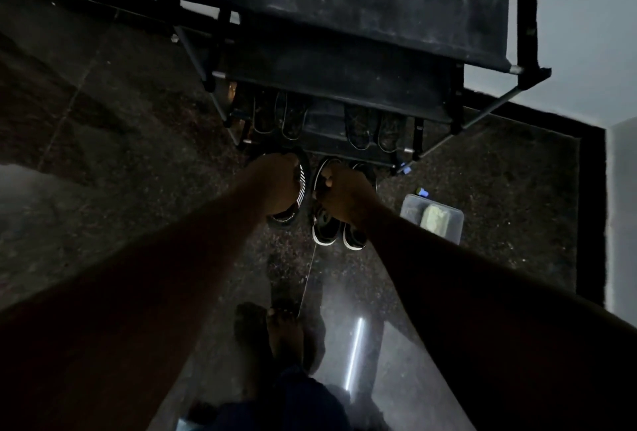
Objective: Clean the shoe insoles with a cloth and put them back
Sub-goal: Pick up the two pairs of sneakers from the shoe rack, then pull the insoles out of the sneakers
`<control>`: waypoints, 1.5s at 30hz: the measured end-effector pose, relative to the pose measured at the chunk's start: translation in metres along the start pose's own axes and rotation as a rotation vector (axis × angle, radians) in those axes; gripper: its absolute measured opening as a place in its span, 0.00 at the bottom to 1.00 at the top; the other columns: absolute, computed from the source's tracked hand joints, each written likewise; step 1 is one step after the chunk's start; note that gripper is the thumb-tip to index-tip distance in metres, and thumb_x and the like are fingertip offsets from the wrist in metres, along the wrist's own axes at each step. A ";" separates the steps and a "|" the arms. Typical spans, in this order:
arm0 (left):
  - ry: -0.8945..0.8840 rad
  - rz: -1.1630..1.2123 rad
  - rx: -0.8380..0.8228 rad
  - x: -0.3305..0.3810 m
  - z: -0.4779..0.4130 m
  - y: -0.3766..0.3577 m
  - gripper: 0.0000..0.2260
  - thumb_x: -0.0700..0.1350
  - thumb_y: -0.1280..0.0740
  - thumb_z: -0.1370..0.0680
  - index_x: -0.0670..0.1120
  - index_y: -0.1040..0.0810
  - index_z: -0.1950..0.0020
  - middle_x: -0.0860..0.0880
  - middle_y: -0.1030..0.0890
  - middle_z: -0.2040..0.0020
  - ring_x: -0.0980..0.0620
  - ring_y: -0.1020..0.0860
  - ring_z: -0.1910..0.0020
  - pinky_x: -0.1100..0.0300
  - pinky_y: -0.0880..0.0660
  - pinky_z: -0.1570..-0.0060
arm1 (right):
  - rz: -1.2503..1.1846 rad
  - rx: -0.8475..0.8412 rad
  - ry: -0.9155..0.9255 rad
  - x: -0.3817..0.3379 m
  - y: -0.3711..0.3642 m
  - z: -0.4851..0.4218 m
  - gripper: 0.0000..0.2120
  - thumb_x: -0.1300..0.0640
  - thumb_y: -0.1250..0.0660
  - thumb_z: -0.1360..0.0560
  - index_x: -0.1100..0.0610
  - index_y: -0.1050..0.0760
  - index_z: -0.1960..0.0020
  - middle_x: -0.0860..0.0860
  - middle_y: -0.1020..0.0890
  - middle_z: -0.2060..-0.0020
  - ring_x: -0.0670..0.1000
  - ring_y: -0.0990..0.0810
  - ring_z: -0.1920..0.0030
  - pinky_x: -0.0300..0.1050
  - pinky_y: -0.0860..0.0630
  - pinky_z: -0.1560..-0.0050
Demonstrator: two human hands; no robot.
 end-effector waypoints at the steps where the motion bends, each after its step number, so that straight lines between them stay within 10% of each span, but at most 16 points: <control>1: -0.008 -0.019 -0.003 0.004 -0.004 -0.001 0.15 0.45 0.32 0.20 0.41 0.22 0.35 0.40 0.18 0.38 0.37 0.20 0.38 0.46 0.24 0.38 | -0.012 0.013 -0.013 0.009 -0.003 -0.004 0.16 0.54 0.28 0.24 0.58 0.22 0.39 0.57 0.16 0.45 0.60 0.18 0.43 0.46 0.24 0.47; 21: -0.024 0.131 0.097 0.021 -0.118 -0.133 0.20 0.48 0.28 0.21 0.43 0.23 0.32 0.42 0.15 0.42 0.40 0.19 0.39 0.51 0.24 0.40 | -0.167 0.207 -0.020 0.143 -0.069 -0.099 0.15 0.51 0.28 0.23 0.57 0.20 0.39 0.58 0.15 0.44 0.60 0.18 0.40 0.48 0.24 0.40; 34: 0.035 0.988 0.015 0.073 -0.205 -0.202 0.27 0.40 0.29 0.20 0.56 0.30 0.23 0.47 0.21 0.37 0.48 0.21 0.42 0.53 0.21 0.45 | -0.879 0.477 -0.156 0.266 -0.097 -0.222 0.36 0.37 0.27 0.44 0.34 0.30 0.36 0.50 0.13 0.47 0.59 0.14 0.46 0.60 0.18 0.41; 38: 0.084 1.114 0.022 0.082 -0.220 -0.200 0.14 0.43 0.30 0.19 0.46 0.22 0.34 0.45 0.18 0.39 0.48 0.20 0.47 0.59 0.20 0.55 | -0.849 0.516 -0.176 0.252 -0.084 -0.221 0.30 0.38 0.30 0.44 0.46 0.19 0.43 0.53 0.13 0.49 0.60 0.15 0.46 0.59 0.19 0.39; 41: 0.054 1.140 0.078 0.078 -0.221 -0.205 0.10 0.44 0.28 0.20 0.43 0.19 0.40 0.46 0.15 0.45 0.50 0.18 0.52 0.62 0.22 0.61 | -0.769 0.535 -0.159 0.232 -0.072 -0.185 0.12 0.47 0.33 0.25 0.55 0.19 0.54 0.56 0.15 0.50 0.59 0.17 0.48 0.53 0.21 0.38; 45: -0.034 1.117 0.215 0.083 -0.190 -0.197 0.04 0.44 0.29 0.19 0.44 0.20 0.51 0.47 0.18 0.56 0.53 0.22 0.63 0.63 0.24 0.67 | -0.789 0.616 -0.106 0.237 -0.070 -0.156 0.23 0.41 0.35 0.28 0.60 0.18 0.49 0.56 0.14 0.48 0.59 0.15 0.46 0.57 0.18 0.41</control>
Point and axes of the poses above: each hand's wrist, its own z-axis away from the middle knuckle, its own y-axis out of the back of the hand, x = y × z, the point moved 2 cm from there along -z, towards the middle knuckle
